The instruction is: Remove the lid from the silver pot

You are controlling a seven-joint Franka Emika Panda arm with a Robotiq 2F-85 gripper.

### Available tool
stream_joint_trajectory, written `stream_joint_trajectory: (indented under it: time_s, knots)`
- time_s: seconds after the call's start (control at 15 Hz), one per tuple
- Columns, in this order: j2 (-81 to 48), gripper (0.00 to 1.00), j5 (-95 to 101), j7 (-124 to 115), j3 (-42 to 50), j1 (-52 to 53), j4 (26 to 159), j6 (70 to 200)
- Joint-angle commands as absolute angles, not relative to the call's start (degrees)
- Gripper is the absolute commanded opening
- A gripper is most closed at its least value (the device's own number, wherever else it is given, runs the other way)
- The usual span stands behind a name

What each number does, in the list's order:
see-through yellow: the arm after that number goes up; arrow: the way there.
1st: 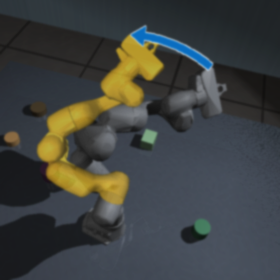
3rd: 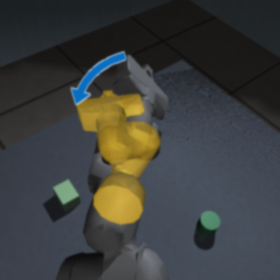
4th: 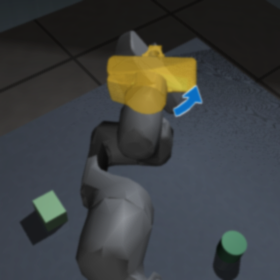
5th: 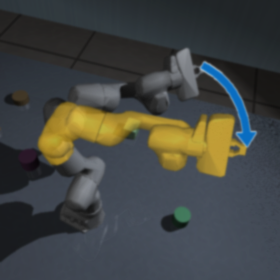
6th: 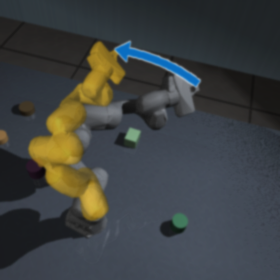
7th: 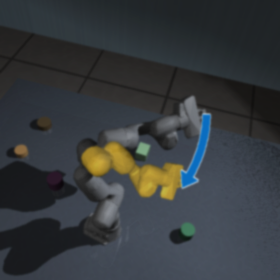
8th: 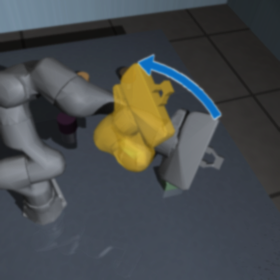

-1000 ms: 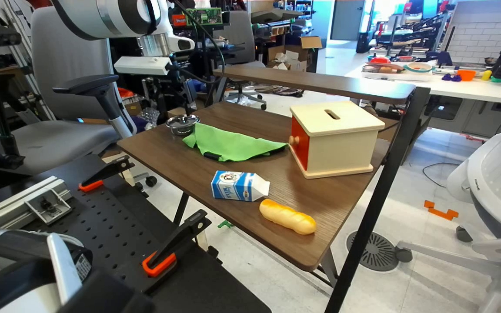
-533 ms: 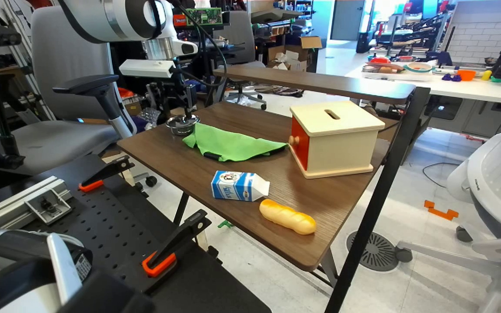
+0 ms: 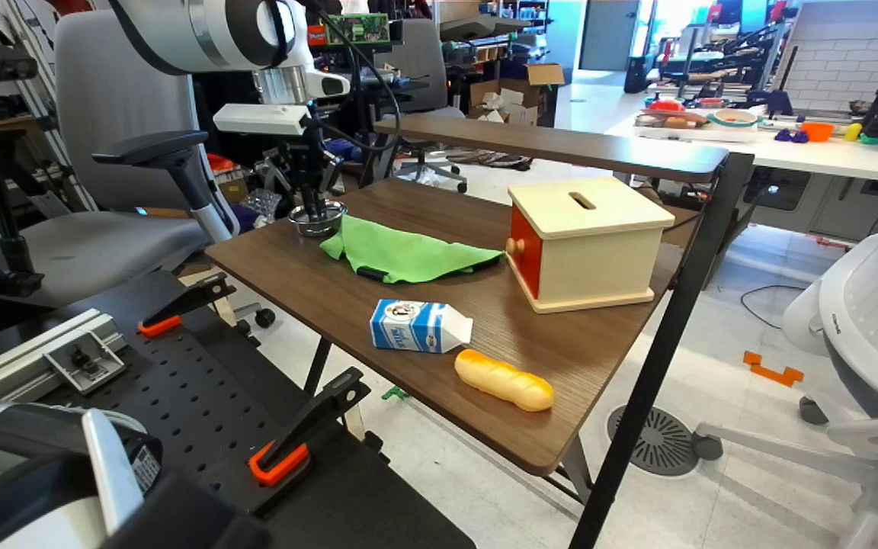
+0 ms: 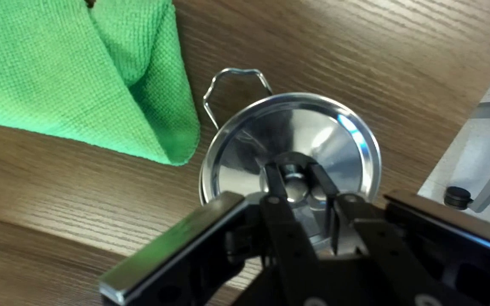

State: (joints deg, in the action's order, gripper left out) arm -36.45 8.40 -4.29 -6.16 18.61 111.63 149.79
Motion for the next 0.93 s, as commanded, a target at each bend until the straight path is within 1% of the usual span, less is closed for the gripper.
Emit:
stream_joint_trajectory:
  time_s: [0.0,0.4,0.87]
  knots:
    - [-36.75,0.05,8.65,-4.1,-5.98,18.38,110.43,147.79]
    - [-34.68,0.05,6.35,-1.86,-7.14,14.65,110.23,146.79]
    - [-38.23,0.05,7.91,-3.98,-3.26,13.26,104.06,145.06]
